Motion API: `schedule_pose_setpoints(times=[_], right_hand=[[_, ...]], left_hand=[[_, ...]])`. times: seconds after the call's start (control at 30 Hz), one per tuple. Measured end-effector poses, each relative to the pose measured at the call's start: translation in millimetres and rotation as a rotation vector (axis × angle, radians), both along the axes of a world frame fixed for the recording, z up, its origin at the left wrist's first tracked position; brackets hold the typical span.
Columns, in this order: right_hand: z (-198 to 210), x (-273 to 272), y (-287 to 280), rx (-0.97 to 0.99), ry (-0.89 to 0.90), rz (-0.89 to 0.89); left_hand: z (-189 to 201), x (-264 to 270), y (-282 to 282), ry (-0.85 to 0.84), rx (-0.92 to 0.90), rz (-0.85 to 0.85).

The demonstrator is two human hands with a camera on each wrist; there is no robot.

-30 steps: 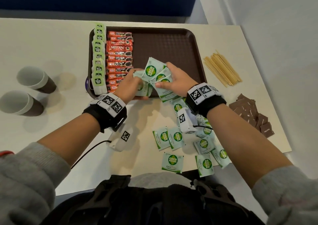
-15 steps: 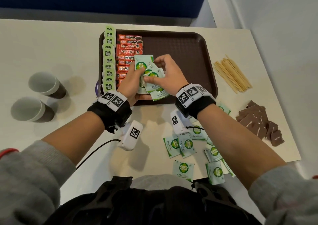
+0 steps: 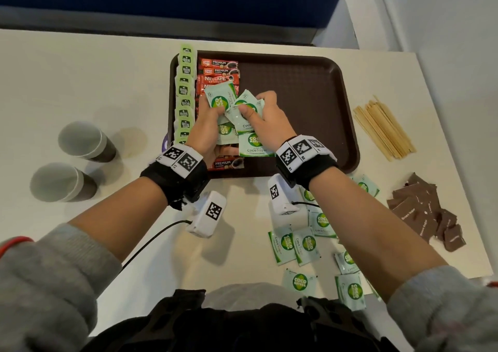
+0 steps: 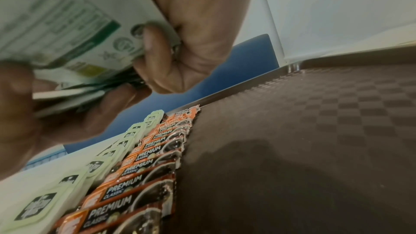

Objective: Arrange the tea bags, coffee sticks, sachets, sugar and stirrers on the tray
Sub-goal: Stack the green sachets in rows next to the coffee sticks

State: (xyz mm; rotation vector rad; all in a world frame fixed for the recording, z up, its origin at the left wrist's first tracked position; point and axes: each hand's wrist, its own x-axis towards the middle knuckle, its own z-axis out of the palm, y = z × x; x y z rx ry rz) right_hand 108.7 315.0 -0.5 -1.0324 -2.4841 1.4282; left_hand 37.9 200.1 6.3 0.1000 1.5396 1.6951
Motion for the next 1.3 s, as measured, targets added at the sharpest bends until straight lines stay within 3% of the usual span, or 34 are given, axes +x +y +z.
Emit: schedule_pose_setpoints(times=[0.33, 0.67, 0.97, 1.3], right_hand=[[-7, -35, 30, -0.027, 0.142, -0.107], [-7, -45, 48, -0.101, 0.239, -0.120], [-7, -56, 54, -0.041, 0.317, -0.194], [-9, -61, 55, -0.008, 0.295, -0.180]], left_hand=[[-12, -25, 31, 0.009, -0.049, 0.073], [-26, -35, 40, 0.104, 0.130, 0.069], [-21, -28, 39, -0.108, 0.058, -0.070], [-26, -38, 43, 0.021, 0.060, -0.006]])
